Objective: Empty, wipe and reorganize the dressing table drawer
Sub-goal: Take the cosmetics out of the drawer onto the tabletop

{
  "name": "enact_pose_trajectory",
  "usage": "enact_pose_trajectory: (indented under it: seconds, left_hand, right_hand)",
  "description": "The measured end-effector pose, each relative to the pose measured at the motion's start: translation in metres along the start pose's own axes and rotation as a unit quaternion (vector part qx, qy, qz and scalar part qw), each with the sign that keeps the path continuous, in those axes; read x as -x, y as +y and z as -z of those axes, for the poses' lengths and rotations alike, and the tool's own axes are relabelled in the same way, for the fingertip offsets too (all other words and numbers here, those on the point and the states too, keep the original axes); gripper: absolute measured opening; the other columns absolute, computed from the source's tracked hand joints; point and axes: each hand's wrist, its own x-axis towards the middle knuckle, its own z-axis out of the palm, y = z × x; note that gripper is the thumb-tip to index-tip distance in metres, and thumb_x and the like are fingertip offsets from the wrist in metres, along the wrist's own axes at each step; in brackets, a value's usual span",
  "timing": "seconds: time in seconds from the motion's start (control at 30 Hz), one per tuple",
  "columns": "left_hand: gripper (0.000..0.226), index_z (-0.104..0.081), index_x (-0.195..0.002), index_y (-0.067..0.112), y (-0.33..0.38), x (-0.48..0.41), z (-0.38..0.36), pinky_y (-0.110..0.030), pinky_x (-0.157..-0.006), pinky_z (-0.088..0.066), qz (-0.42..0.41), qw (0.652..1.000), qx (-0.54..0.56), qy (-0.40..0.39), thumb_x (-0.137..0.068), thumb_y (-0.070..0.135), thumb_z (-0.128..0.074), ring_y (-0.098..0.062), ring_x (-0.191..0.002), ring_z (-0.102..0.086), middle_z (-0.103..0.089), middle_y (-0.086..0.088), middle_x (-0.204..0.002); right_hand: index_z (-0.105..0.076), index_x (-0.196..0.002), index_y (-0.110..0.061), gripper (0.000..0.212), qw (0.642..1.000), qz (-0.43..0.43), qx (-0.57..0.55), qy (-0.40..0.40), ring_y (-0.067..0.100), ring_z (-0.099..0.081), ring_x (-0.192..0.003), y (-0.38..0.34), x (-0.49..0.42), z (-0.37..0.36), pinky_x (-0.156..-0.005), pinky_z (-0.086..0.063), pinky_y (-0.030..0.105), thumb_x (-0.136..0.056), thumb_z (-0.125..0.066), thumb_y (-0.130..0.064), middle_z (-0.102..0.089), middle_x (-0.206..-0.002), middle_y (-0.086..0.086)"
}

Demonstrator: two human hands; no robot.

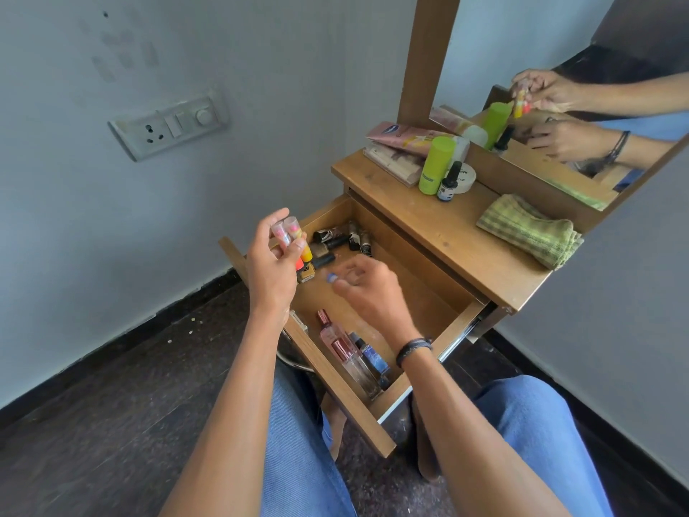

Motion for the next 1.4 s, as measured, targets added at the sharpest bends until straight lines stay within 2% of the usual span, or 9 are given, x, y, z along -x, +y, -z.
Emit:
enact_pose_trajectory:
  seconds: [0.1,0.23,0.4,0.6,0.83,0.97,1.13,1.23,1.4]
  left_hand:
    - [0.046,-0.06,-0.124,0.038,0.002,0.0,-0.003,-0.033,-0.089,-0.06,-0.007,1.0,-0.014,-0.01,-0.094,0.005,-0.068,-0.015,-0.111,-0.067,-0.061,0.004,-0.133]
    - [0.046,-0.059,-0.125,0.038,0.012,0.001,-0.031,-0.033,-0.09,-0.059,-0.033,0.998,-0.037,-0.042,-0.094,0.004,-0.067,-0.009,-0.109,-0.066,-0.061,0.011,-0.126]
    - [0.042,-0.061,-0.129,0.026,0.025,-0.007,-0.089,-0.029,-0.091,-0.056,-0.121,0.983,-0.085,-0.107,-0.093,0.004,-0.067,-0.01,-0.106,-0.064,-0.062,0.012,-0.118]
    - [0.046,-0.06,-0.13,0.021,0.035,-0.03,-0.138,-0.018,-0.094,-0.051,-0.157,0.973,-0.093,-0.14,-0.09,0.001,-0.07,-0.011,-0.111,-0.061,-0.064,0.011,-0.114]
    - [0.046,-0.062,-0.129,0.02,0.023,-0.043,-0.16,-0.037,-0.091,-0.058,-0.176,0.968,-0.11,-0.144,-0.088,0.001,-0.073,-0.018,-0.11,-0.064,-0.066,0.0,-0.117]
    - [0.044,-0.061,-0.127,0.016,0.026,-0.04,-0.164,-0.024,-0.082,-0.057,-0.174,0.968,-0.095,-0.154,-0.088,0.0,-0.073,-0.007,-0.096,-0.064,-0.067,0.006,-0.107]
    - [0.045,-0.06,-0.129,0.02,0.024,-0.043,-0.164,-0.025,-0.09,-0.055,-0.176,0.965,-0.103,-0.165,-0.089,0.005,-0.074,-0.018,-0.111,-0.063,-0.069,0.009,-0.113]
    - [0.045,-0.06,-0.131,0.018,0.025,-0.043,-0.164,-0.002,-0.084,-0.043,-0.179,0.964,-0.109,-0.16,-0.089,0.005,-0.073,-0.014,-0.113,-0.058,-0.061,0.025,-0.107]
    - [0.047,-0.058,-0.132,0.017,0.021,-0.046,-0.162,0.004,-0.084,-0.038,-0.209,0.957,-0.122,-0.161,-0.089,0.003,-0.073,-0.015,-0.12,-0.056,-0.064,-0.001,-0.13]
  right_hand:
    - [-0.068,-0.104,-0.022,0.021,0.996,0.02,-0.027,0.081,0.002,-0.059,-0.075,-0.001,0.004,0.042,-0.055,-0.045,0.009,-0.088,-0.077,-0.032,-0.065,-0.098,-0.007]
    - [-0.067,-0.101,-0.021,0.036,0.976,0.027,-0.053,0.21,0.007,-0.062,-0.079,-0.004,-0.01,0.098,-0.061,-0.047,0.01,-0.071,-0.085,-0.011,-0.07,-0.097,-0.003]
    - [-0.067,-0.104,-0.026,0.039,0.95,0.048,-0.052,0.304,0.01,-0.067,-0.088,0.0,-0.036,0.122,-0.083,-0.059,0.038,-0.069,-0.082,-0.021,-0.07,-0.099,-0.008]
    - [-0.061,-0.126,-0.02,0.047,0.934,0.104,-0.031,0.341,-0.013,-0.059,-0.079,0.008,-0.051,0.116,-0.078,-0.058,0.033,-0.084,-0.081,-0.017,-0.066,-0.1,-0.011]
    - [-0.061,-0.118,-0.022,0.043,0.912,0.146,-0.026,0.382,0.017,-0.066,-0.099,0.015,-0.051,0.108,-0.085,-0.057,0.043,-0.081,-0.073,-0.005,-0.066,-0.109,-0.008]
    - [-0.065,-0.113,-0.019,0.035,0.909,0.13,-0.065,0.39,0.008,-0.065,-0.083,0.016,-0.051,0.111,-0.078,-0.058,0.035,-0.081,-0.071,-0.008,-0.069,-0.106,-0.007]
    - [-0.063,-0.115,-0.015,0.03,0.896,0.141,-0.087,0.412,0.004,-0.06,-0.078,0.012,-0.046,0.111,-0.072,-0.051,0.021,-0.085,-0.07,-0.012,-0.066,-0.103,-0.004]
    - [-0.065,-0.112,-0.014,0.026,0.893,0.152,-0.072,0.417,0.005,-0.055,-0.081,0.013,-0.048,0.114,-0.072,-0.047,0.02,-0.087,-0.071,-0.013,-0.061,-0.095,0.002]
    - [-0.069,-0.117,-0.012,0.038,0.911,0.132,-0.049,0.388,-0.005,-0.05,-0.084,0.013,-0.05,0.117,-0.073,-0.043,0.009,-0.08,-0.068,-0.001,-0.051,-0.097,-0.001]
